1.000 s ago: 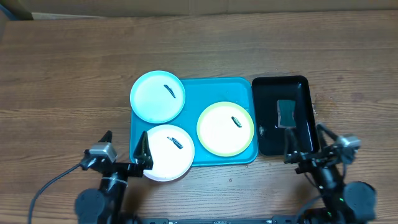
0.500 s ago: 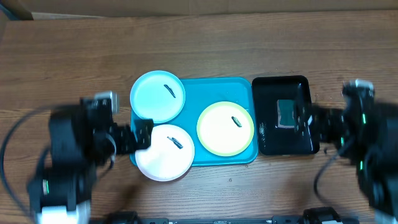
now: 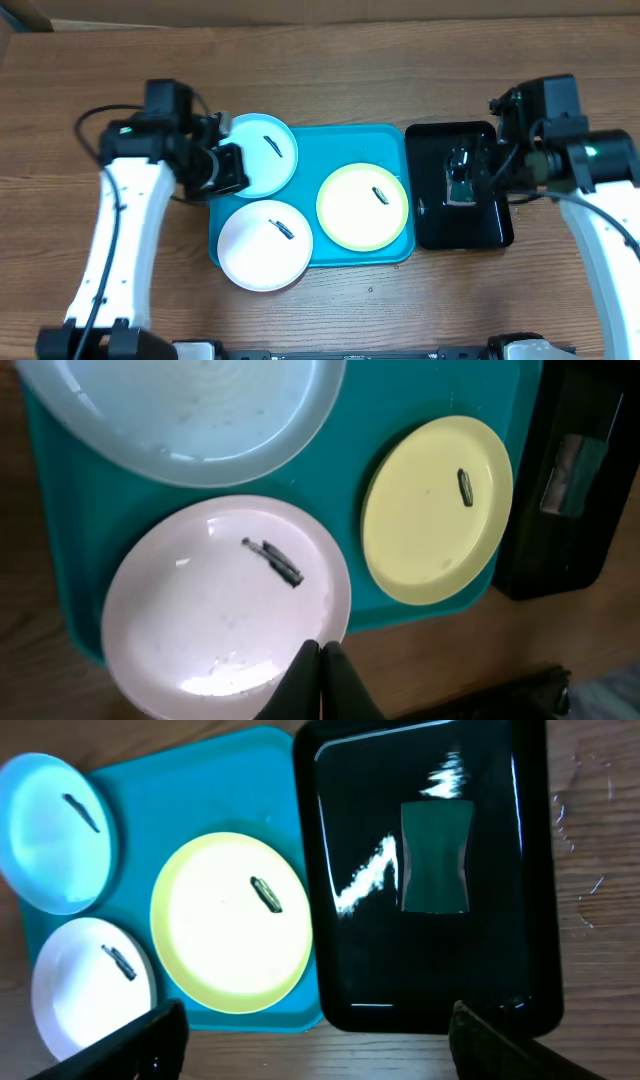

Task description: Clean dirty plates on tray and stack at the side

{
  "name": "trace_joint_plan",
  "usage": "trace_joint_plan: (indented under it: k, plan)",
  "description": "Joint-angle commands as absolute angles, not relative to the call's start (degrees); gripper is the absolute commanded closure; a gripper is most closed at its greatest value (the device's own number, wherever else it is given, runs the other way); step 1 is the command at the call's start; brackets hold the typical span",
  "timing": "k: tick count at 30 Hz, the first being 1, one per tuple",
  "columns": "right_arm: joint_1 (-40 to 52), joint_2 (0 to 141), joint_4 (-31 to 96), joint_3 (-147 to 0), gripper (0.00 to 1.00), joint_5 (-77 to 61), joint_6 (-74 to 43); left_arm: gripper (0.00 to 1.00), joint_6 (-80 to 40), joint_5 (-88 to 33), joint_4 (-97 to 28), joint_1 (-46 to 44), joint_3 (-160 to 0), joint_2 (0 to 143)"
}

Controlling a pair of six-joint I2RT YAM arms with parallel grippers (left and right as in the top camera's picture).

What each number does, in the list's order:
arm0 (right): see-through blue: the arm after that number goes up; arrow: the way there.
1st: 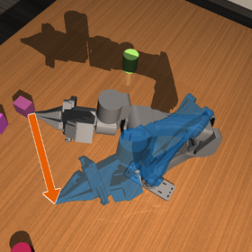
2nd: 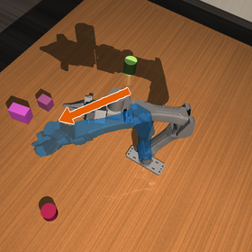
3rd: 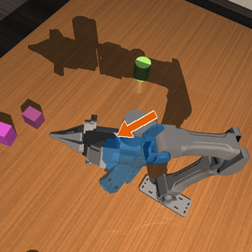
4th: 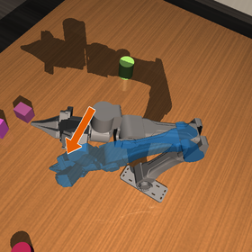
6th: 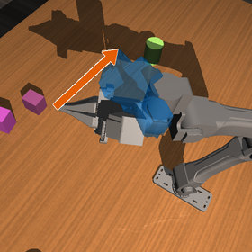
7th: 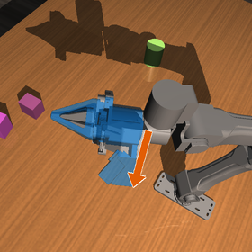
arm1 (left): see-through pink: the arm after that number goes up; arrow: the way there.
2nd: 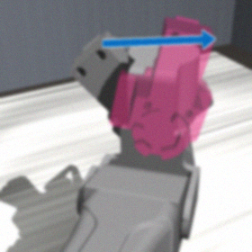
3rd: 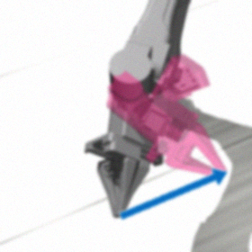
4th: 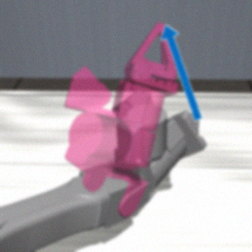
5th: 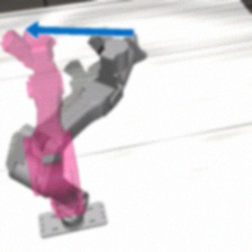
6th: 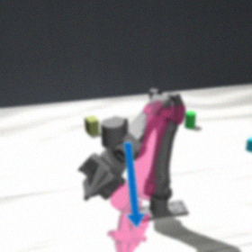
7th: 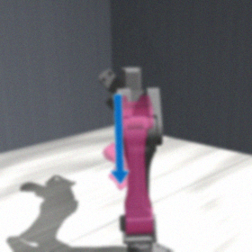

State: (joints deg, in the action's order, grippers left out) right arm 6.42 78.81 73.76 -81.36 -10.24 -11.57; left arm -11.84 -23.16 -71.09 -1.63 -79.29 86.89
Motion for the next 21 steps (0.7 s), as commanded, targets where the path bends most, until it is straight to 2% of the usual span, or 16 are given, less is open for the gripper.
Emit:
trace_joint_plan:
  k: [1,3,7,9,15,18,20,21]
  plan:
    - [6.35,82.91,73.41,-82.83,0.18,-9.02,-10.46,0.9,-13.98,-24.08,-68.51,-7.84,-77.19,89.56]
    - [6.35,85.34,73.41,-82.83,0.21,-8.43,-10.44,0.82,-16.53,-22.2,-66.98,-10.87,-77.01,90.94]
    - [6.35,90.21,72.93,-82.37,0.21,-8.4,-10.41,0.6,-20.8,-17.17,-64.1,-17.21,-77.01,93.76]
    - [6.35,92.07,71.92,-81.71,0.21,-8.4,-10.41,0.55,-22.81,-13.69,-63.26,-19.86,-77.01,95.15]
    - [6.35,96.75,69.52,-81.34,0.11,-5.89,-10.41,0.58,-27.49,-8.82,-60.05,-25.63,-77.01,99.48]
    - [6.35,98.45,68.51,-81.34,0.1,-3.64,-10.41,0.57,-27.49,-8.34,-58.11,-27.29,-77.01,101.91]
    - [6.35,99.15,67.55,-81.34,0.0,-2.87,-10.41,0.57,-27.46,-8.34,-57.34,-27.75,-77.01,103.44]
    - [6.35,99.37,67.02,-81.34,0.0,-2.57,-10.39,0.59,-27.49,-8.36,-56.93,-27.77,-77.01,104.09]
